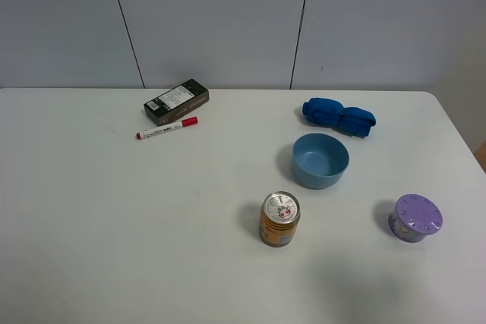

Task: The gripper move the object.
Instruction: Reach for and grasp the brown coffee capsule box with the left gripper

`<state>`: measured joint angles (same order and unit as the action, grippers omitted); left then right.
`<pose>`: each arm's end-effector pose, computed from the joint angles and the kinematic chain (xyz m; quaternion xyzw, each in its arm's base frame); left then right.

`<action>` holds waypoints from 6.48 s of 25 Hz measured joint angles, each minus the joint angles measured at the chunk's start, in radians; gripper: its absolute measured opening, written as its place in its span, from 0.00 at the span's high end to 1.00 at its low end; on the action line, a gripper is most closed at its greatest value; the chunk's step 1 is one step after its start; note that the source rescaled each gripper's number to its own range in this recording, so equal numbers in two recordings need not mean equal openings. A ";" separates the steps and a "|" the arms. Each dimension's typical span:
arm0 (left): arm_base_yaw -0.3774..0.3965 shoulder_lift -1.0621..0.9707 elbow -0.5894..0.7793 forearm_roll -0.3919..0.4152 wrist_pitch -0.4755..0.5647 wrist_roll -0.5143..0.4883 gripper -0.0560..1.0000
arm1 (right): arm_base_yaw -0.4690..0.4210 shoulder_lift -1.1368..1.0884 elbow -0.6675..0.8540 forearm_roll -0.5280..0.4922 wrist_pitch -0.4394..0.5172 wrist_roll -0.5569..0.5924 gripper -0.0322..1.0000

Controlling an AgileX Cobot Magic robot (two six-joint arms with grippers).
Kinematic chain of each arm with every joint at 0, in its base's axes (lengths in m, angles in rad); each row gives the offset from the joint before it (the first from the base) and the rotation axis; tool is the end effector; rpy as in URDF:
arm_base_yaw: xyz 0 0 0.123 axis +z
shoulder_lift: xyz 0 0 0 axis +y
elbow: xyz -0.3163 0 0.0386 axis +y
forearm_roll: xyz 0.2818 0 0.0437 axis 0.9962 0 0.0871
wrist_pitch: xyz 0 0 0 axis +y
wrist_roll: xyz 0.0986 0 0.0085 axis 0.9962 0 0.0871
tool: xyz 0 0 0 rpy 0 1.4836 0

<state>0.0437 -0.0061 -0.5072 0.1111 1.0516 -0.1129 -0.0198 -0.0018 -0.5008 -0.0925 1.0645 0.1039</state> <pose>-0.0042 0.0094 0.2933 -0.0684 0.8433 0.0371 0.5318 -0.0029 -0.0079 0.2900 0.0546 0.8509 -0.0243 0.5219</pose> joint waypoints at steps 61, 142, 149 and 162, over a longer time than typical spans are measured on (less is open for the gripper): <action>0.000 0.762 -0.360 -0.123 -0.055 0.263 0.00 | 0.000 0.000 0.000 0.000 0.000 0.000 0.00; -0.217 2.425 -1.398 -0.545 -0.514 1.024 0.00 | 0.000 0.000 0.000 0.000 0.000 0.000 0.00; -0.211 2.457 -1.404 -0.562 -0.529 1.032 0.00 | 0.000 0.000 0.000 0.000 0.000 0.000 0.00; -0.211 2.484 -1.404 -0.586 -0.538 1.035 0.43 | 0.000 0.000 0.000 0.000 0.000 0.000 0.00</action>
<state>-0.1674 2.4781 -1.9114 -0.4753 0.5134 0.9218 -0.0198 -0.0018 -0.5008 -0.0925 1.0645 0.1039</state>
